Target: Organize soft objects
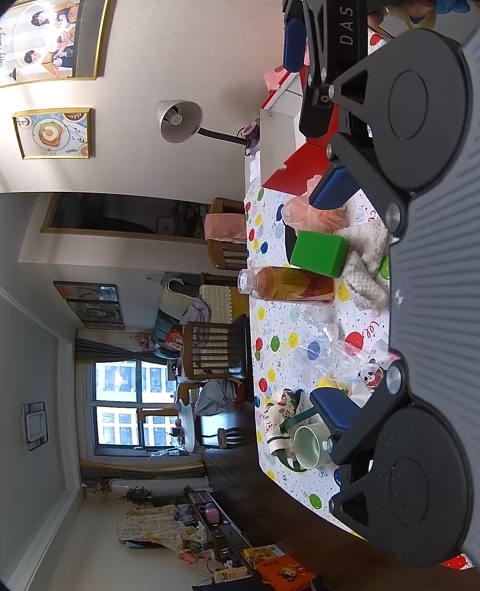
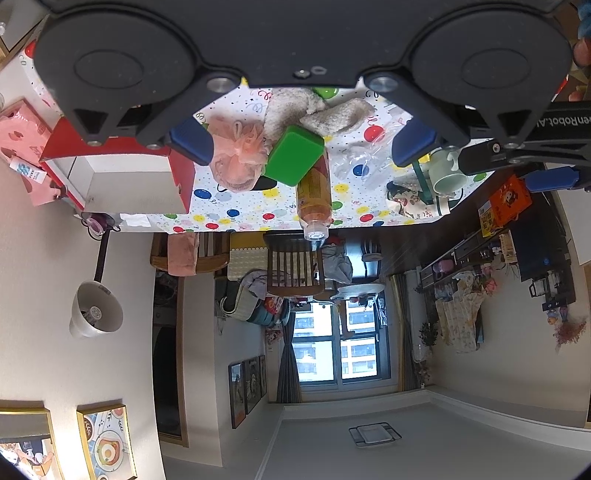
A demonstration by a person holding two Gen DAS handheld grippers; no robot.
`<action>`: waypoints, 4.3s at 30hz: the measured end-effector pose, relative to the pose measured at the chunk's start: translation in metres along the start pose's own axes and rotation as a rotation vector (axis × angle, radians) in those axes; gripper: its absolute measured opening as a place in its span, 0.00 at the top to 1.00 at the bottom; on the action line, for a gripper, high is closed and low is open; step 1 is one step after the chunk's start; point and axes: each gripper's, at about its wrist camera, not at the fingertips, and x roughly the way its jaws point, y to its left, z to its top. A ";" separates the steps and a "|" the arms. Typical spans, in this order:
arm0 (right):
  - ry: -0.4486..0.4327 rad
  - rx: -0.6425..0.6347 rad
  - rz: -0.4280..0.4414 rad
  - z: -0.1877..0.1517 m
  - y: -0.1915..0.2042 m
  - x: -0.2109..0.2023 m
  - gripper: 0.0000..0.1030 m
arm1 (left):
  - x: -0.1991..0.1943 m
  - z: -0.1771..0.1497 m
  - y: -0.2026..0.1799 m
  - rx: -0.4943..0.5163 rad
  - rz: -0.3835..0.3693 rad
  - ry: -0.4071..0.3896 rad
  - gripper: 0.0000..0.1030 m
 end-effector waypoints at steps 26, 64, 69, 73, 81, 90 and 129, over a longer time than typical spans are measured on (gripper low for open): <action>0.065 -0.029 0.035 -0.004 0.001 0.027 0.04 | 0.049 -0.009 0.025 -0.032 -0.029 0.085 0.00; 0.455 0.118 -0.064 0.000 -0.005 0.275 0.15 | 0.271 -0.057 0.148 -0.584 0.260 0.690 0.01; 0.521 0.178 -0.122 -0.004 -0.003 0.302 0.15 | 0.284 -0.062 0.147 -0.583 0.310 0.722 0.01; 0.563 0.217 -0.155 -0.009 -0.005 0.315 0.16 | 0.289 -0.067 0.147 -0.608 0.309 0.729 0.01; 0.594 0.274 -0.188 -0.013 -0.011 0.326 0.29 | 0.291 -0.071 0.143 -0.577 0.295 0.737 0.14; 0.569 0.249 -0.180 -0.008 -0.006 0.319 0.36 | 0.282 -0.072 0.149 -0.576 0.257 0.704 0.25; 0.414 0.071 0.064 0.060 -0.036 0.172 0.38 | 0.212 0.030 0.102 -0.372 -0.098 0.481 0.45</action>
